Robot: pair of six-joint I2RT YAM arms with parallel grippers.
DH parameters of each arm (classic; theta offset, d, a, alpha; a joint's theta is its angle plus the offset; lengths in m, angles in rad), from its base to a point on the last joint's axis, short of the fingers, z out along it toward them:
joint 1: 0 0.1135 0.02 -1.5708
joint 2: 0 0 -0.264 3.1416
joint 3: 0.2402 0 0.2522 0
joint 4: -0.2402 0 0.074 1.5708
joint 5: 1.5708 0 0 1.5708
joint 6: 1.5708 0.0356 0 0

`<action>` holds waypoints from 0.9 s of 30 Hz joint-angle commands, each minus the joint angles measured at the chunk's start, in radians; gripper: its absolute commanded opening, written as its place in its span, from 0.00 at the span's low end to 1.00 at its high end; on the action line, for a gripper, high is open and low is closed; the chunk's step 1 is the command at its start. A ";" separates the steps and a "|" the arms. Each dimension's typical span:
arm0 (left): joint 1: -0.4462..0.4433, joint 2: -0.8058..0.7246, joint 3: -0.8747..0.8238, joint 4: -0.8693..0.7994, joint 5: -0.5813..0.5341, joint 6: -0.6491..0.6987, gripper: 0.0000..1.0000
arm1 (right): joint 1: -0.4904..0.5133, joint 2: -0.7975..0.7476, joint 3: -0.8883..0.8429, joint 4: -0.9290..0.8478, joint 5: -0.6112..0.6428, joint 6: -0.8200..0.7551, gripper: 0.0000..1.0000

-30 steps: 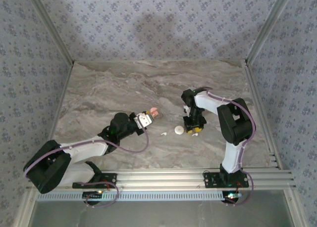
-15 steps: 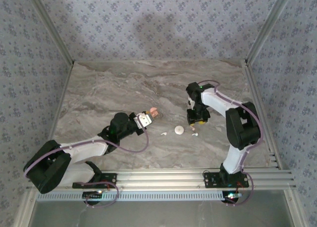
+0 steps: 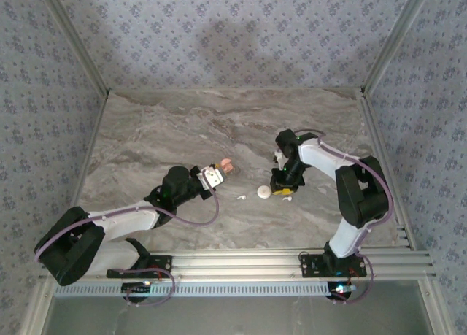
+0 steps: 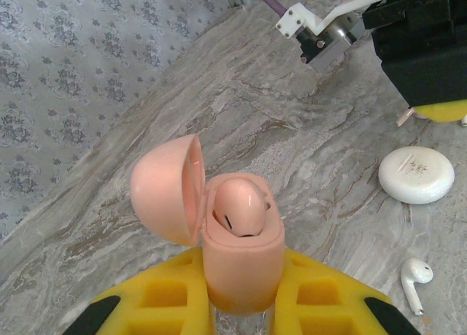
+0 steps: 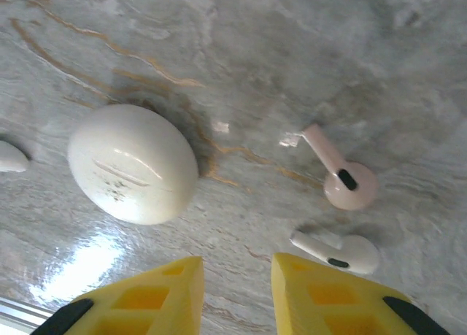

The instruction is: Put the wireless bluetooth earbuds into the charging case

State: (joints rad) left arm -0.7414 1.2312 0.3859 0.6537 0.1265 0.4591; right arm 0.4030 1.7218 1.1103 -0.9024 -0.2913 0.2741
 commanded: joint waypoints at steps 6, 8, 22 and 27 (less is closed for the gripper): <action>0.006 -0.016 0.013 0.003 0.009 -0.008 0.11 | -0.030 0.063 -0.024 0.021 0.001 0.002 0.34; 0.007 -0.018 0.013 -0.001 0.009 -0.008 0.11 | -0.039 0.068 -0.024 0.028 0.011 -0.001 0.34; 0.008 -0.030 0.016 -0.015 0.001 -0.002 0.11 | -0.076 0.091 0.017 0.146 0.050 -0.001 0.36; 0.008 -0.039 0.015 -0.023 -0.006 0.000 0.11 | -0.060 0.093 0.070 0.047 0.134 -0.020 0.38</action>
State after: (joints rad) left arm -0.7395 1.2259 0.3859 0.6380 0.1257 0.4595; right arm 0.3332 1.8042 1.1301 -0.8024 -0.2276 0.2699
